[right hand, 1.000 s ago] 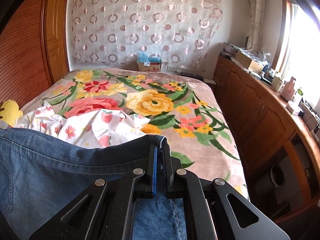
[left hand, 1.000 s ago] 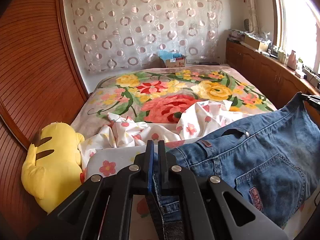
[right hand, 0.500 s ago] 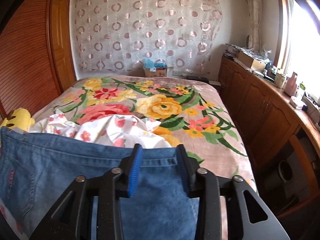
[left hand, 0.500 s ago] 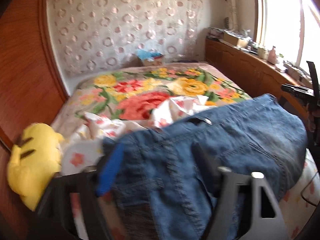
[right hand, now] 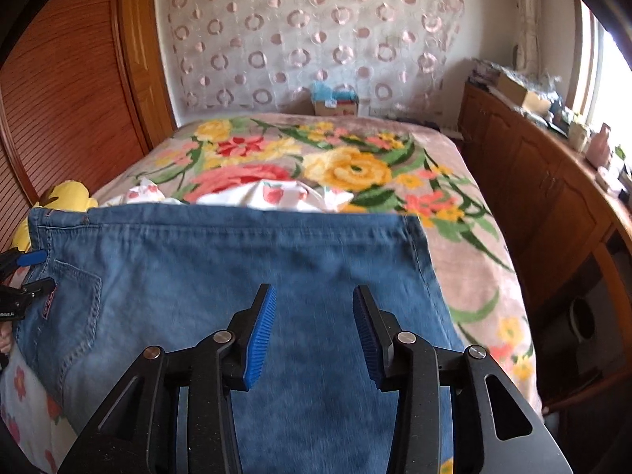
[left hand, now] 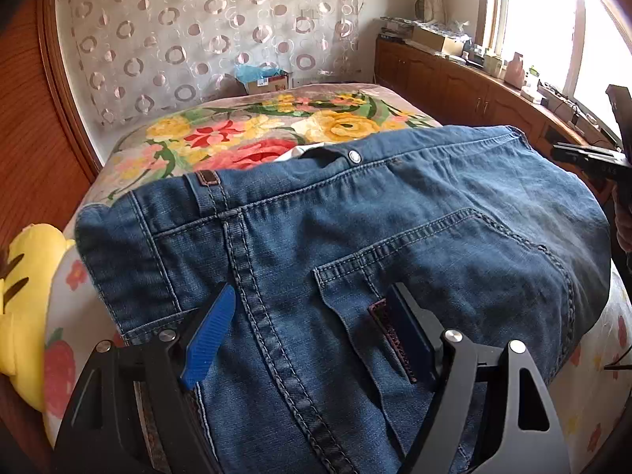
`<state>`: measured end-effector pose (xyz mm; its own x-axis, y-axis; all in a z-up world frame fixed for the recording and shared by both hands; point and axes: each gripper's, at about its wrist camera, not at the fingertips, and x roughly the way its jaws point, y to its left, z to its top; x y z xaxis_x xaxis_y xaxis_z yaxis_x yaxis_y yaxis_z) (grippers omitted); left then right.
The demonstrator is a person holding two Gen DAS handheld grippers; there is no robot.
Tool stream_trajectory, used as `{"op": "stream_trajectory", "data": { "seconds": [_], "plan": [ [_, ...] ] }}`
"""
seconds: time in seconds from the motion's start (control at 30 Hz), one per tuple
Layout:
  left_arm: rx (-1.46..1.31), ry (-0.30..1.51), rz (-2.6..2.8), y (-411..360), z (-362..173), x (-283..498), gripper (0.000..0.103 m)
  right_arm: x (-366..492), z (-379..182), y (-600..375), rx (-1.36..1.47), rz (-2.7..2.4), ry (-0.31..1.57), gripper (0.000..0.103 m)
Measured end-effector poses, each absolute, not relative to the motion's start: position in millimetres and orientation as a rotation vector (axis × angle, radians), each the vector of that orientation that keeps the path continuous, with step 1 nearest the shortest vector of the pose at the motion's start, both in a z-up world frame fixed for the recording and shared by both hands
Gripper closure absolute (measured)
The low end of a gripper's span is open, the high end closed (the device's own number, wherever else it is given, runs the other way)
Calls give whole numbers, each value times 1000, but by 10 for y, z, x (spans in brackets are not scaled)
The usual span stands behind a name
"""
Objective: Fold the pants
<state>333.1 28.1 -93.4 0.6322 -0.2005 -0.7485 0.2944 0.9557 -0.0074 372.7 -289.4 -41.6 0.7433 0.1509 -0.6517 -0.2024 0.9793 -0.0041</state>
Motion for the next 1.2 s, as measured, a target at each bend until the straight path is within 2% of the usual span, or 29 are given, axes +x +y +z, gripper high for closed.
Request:
{"op": "stream_trajectory", "data": {
  "seconds": [0.27,0.77,1.2],
  "plan": [
    [131,831,-291,284,-1018,3311,23,3483,-428,-3112,-39,168,730,60],
    [128,849,-293,326,-1040,3345,23,2629,-165,-2822,-39,156,643,49],
    [113,850,-266,342,-1055,3309,22,2304,-594,-2538,-7,228,738,47]
  ]
}}
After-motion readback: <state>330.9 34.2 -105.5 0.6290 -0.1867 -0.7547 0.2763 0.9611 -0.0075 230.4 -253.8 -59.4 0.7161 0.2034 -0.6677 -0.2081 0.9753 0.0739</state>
